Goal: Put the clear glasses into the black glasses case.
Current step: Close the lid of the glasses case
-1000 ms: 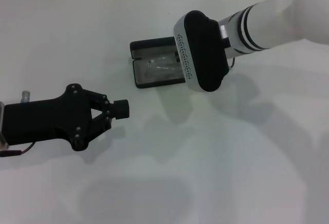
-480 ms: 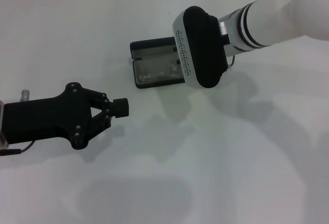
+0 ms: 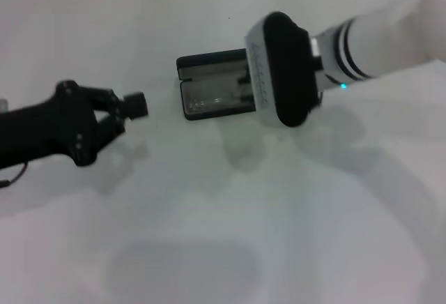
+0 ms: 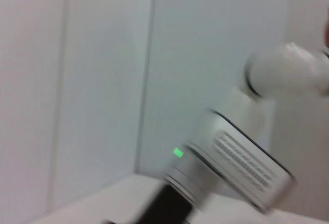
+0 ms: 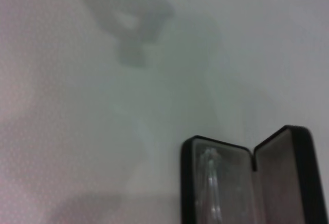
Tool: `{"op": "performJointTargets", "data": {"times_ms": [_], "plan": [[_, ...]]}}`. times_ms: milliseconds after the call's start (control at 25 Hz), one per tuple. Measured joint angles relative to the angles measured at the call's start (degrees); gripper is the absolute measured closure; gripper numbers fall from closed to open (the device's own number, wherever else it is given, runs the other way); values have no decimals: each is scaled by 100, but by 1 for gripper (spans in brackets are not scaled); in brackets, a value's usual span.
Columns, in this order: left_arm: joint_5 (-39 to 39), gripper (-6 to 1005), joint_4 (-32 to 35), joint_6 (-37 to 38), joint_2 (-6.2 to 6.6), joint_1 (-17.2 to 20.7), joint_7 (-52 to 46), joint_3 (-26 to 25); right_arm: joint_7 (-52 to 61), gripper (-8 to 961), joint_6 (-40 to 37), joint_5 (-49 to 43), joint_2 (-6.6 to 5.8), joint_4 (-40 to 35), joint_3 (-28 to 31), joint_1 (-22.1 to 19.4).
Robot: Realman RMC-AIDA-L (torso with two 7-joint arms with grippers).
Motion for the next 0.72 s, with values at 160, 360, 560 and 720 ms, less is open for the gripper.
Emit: {"op": "performJointTargets", "data": {"times_ms": [160, 360, 560, 720], "plan": [[-117, 960, 0, 3, -53, -63, -52, -423, -29, 727, 6, 258, 0, -368, 99, -567], [-293, 960, -66, -399, -150, -567, -495, -628, -170, 727, -85, 1130, -33, -681, 523, -1258], [-222, 960, -71, -1112, -234, -1084, -858, -593, -1104, 728, -498, 2596, -35, -713, 1431, -1820], [171, 960, -163, -1718, -310, -1593, -1057, -568, -1841, 728, -1408, 3930, -45, -438, 2367, -2254]]}}
